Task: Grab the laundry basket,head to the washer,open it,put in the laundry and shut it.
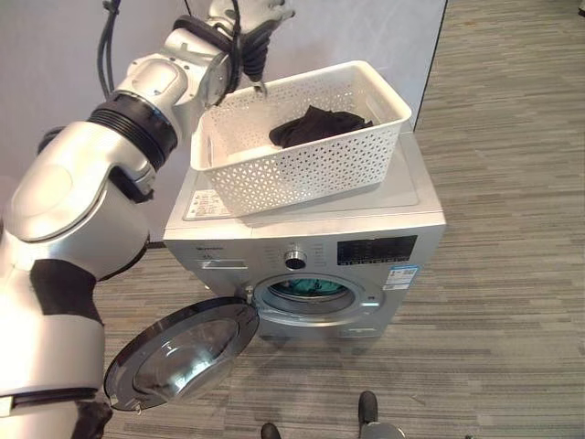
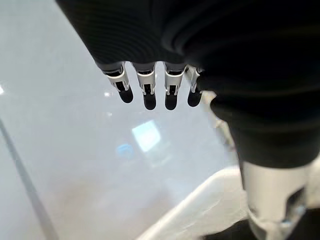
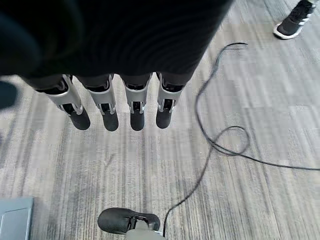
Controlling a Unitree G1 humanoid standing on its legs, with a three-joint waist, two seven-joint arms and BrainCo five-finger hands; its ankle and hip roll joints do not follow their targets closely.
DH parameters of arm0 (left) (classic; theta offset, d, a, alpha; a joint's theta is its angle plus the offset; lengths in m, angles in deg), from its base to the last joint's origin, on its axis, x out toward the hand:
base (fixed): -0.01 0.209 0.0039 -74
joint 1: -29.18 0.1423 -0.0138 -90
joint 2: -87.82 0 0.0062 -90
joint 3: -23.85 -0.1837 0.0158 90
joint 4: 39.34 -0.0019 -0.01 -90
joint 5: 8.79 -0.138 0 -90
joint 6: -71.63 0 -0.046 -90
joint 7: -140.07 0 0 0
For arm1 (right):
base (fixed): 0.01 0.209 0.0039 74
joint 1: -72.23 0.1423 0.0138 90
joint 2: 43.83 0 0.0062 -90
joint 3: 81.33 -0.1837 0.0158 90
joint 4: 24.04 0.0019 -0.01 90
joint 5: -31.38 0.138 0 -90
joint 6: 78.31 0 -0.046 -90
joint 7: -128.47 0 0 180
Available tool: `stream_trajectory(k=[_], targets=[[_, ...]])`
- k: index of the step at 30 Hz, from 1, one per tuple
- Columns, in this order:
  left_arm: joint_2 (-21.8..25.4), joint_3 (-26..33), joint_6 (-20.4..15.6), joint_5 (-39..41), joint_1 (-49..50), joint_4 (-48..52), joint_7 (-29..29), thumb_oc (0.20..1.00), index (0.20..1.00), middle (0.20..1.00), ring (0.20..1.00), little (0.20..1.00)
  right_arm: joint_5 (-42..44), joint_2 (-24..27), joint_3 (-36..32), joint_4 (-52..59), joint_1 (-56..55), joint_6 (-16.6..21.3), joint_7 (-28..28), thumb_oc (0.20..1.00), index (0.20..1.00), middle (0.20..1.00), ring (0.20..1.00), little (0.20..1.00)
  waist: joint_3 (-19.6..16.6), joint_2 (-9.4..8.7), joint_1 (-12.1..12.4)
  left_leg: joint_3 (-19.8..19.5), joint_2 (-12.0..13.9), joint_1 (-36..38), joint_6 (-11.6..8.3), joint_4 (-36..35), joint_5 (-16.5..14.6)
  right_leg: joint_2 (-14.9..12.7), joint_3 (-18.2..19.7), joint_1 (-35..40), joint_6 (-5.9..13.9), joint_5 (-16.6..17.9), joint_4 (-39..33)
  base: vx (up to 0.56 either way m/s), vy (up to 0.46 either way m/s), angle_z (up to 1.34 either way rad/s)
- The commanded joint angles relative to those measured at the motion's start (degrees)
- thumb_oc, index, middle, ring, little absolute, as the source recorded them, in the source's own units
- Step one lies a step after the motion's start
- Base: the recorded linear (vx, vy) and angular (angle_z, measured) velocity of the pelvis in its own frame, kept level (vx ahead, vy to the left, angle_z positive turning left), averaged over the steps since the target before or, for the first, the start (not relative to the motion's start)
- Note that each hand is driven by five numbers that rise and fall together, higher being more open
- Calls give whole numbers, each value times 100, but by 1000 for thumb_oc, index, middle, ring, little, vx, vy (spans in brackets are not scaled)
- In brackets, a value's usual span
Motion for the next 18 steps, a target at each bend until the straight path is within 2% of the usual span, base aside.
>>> stream_trajectory(k=[1, 9, 12, 14, 18], targets=[[427, 693, 88, 609, -310, -609, -191, 1000, 1000, 1000, 1000, 1000, 174, 4, -29, -165, 44, -56, 18, 1000, 1000, 1000, 1000, 1000, 392, -191, 46, 52, 379, 269, -332, 40, 178, -302, 46, -3, 687, -89, -17, -1, -9, -17], [567, 1285, -35, 1660, 348, -191, -367, 1000, 1000, 1000, 1000, 1000, 178, -43, -65, -100, 167, -22, 35, 1000, 1000, 1000, 1000, 1000, 624, -169, -10, 79, 328, 101, -307, 40, 202, -353, 192, -312, 699, 29, -17, -9, 12, -7], [582, 1422, -92, 2044, 395, -186, -249, 1000, 1000, 1000, 1000, 1000, 212, -55, -49, -50, 252, 14, 56, 1000, 1000, 1000, 1000, 1000, 744, -176, -52, 87, 291, -28, -291, 40, 188, -394, 248, -495, 716, 110, -17, -13, 56, -10], [501, 1559, -124, 2394, 407, -183, -143, 1000, 1000, 1000, 1000, 1000, 236, -99, -16, -4, 284, 45, 67, 1000, 1000, 1000, 1000, 1000, 811, -204, -91, 71, 273, -99, -279, 40, 182, -415, 258, -585, 723, 151, -17, 6, 48, -10], [301, 1620, -118, 2528, 259, -438, -11, 1000, 1000, 1000, 1000, 1000, 259, -142, 43, -2, 376, 61, 91, 1000, 1000, 1000, 1000, 1000, 896, -248, -144, 24, 236, -211, -251, 40, 163, -437, 282, -669, 731, 181, -17, -8, 38, -1]])
